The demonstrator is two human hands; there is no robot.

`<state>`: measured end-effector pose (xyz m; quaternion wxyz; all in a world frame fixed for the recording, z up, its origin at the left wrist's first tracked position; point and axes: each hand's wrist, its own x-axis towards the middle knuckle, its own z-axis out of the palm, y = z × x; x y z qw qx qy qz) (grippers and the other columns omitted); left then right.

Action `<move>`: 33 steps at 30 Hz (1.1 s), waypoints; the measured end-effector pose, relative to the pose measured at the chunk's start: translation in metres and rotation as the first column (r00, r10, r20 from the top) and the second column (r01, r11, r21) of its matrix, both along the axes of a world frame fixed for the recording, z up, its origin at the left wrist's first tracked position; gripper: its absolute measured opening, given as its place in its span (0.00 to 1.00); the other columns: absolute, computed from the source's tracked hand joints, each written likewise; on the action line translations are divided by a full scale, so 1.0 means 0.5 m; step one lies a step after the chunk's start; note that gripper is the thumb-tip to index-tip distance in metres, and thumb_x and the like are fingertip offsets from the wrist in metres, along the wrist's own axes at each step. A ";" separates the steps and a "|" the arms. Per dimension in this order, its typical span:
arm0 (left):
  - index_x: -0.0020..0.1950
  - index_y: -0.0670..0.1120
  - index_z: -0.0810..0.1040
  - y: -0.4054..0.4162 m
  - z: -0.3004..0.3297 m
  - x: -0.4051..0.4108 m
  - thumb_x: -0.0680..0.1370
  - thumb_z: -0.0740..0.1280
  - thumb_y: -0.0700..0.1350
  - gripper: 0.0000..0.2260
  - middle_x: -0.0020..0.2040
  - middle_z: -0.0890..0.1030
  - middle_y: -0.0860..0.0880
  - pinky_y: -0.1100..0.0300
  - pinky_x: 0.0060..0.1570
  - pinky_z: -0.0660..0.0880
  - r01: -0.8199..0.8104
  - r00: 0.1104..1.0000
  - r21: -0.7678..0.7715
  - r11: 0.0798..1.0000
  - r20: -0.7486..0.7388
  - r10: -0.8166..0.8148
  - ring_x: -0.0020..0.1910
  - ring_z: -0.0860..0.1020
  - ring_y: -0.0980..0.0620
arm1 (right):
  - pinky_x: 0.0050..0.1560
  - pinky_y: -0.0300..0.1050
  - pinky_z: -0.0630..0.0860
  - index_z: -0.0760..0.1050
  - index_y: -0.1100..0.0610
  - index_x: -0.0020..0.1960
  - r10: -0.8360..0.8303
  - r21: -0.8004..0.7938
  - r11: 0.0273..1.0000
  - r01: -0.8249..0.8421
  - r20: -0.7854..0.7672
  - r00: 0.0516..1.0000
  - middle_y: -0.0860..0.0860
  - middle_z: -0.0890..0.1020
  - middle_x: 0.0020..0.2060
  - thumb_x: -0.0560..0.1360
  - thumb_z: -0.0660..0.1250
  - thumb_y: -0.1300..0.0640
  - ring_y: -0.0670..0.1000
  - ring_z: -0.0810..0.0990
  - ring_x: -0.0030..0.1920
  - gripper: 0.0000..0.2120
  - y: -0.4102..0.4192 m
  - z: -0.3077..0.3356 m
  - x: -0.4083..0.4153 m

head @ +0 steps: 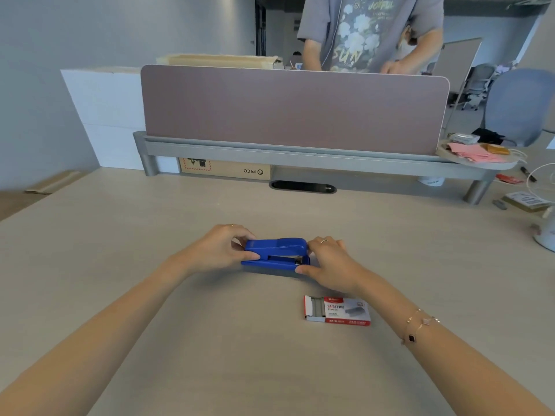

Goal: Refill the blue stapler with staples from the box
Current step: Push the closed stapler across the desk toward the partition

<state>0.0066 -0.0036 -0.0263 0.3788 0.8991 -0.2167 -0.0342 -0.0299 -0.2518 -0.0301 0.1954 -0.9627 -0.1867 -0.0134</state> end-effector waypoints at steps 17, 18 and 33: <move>0.54 0.42 0.80 -0.109 0.003 0.218 0.73 0.72 0.43 0.11 0.51 0.80 0.43 0.63 0.51 0.77 0.040 0.994 0.071 0.997 0.100 -0.047 0.49 0.79 0.48 | 0.56 0.47 0.59 0.72 0.54 0.55 -0.103 -0.005 0.995 0.103 0.027 0.994 0.53 0.76 0.52 0.74 0.65 0.48 0.54 0.69 0.56 0.13 -0.097 0.003 0.199; 0.54 0.42 0.80 -0.116 0.001 0.227 0.73 0.72 0.42 0.11 0.51 0.80 0.43 0.62 0.51 0.77 0.042 0.993 0.067 0.997 0.111 -0.049 0.49 0.78 0.48 | 0.55 0.47 0.59 0.72 0.54 0.55 -0.111 -0.007 0.994 0.112 0.034 0.993 0.53 0.76 0.52 0.74 0.65 0.48 0.54 0.69 0.56 0.13 -0.102 0.002 0.211; 0.55 0.45 0.78 -0.191 -0.018 0.385 0.76 0.68 0.44 0.08 0.50 0.78 0.45 0.48 0.56 0.74 0.002 0.981 0.075 0.997 0.194 -0.017 0.50 0.76 0.47 | 0.59 0.48 0.62 0.74 0.54 0.55 -0.199 0.067 0.979 0.194 0.082 0.976 0.52 0.80 0.54 0.74 0.66 0.49 0.55 0.73 0.58 0.12 -0.161 -0.005 0.388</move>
